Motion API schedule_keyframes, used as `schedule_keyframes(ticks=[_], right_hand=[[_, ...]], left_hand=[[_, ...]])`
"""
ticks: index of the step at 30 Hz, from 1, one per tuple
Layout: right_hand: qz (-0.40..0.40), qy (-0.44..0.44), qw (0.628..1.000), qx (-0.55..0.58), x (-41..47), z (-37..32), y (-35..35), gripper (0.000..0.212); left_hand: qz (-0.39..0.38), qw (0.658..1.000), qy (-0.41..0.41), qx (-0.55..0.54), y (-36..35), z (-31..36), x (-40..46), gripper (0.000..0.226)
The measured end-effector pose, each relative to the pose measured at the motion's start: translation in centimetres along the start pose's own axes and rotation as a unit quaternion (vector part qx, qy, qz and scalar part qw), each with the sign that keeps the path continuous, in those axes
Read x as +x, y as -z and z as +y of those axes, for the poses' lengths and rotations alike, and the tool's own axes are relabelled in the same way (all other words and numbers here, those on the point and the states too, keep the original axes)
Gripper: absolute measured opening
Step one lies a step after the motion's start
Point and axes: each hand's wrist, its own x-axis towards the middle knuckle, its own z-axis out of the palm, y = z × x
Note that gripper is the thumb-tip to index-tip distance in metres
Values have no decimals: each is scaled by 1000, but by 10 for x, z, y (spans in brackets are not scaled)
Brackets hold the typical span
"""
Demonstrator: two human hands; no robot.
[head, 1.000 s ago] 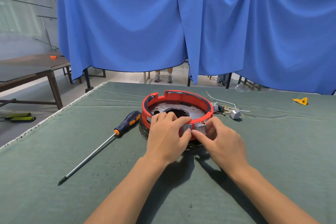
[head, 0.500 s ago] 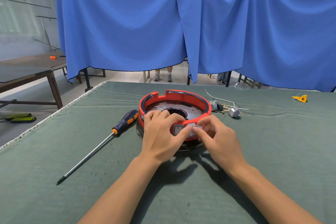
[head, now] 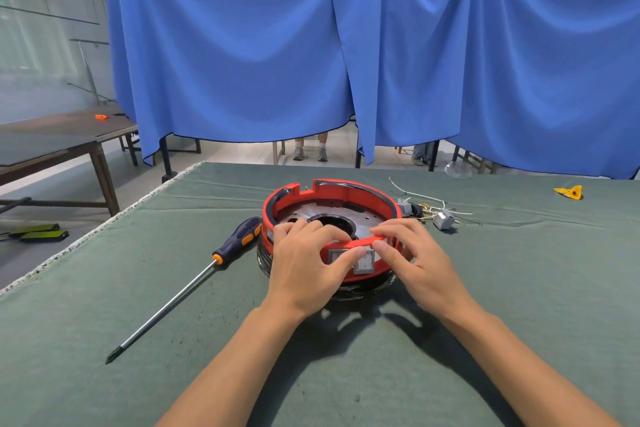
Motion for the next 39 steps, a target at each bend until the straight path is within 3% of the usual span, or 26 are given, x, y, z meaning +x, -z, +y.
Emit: schedule_keyframes(ticks=[6, 13, 20, 24, 34, 39], right_hand=[[-7, -14, 1000, 4, 2, 0, -1, 24], [31, -13, 999, -3, 5, -4, -7, 25], [20, -6, 1000, -3, 5, -6, -6, 35], [-30, -1, 1000, 6, 2, -2, 1, 29], [-17, 12, 999, -26, 7, -3, -2, 16], [-9, 6, 998, -57, 8, -4, -6, 35]], left_hand=[[6, 1000, -3, -1, 0, 0, 1, 37], [20, 1000, 22, -2, -1, 2, 3, 26], [21, 999, 32, -9, -2, -1, 4, 26], [-21, 999, 30, -36, 2, -6, 5, 25], [-31, 997, 53, -37, 2, -9, 5, 26], [-43, 996, 67, -45, 2, -10, 7, 22]])
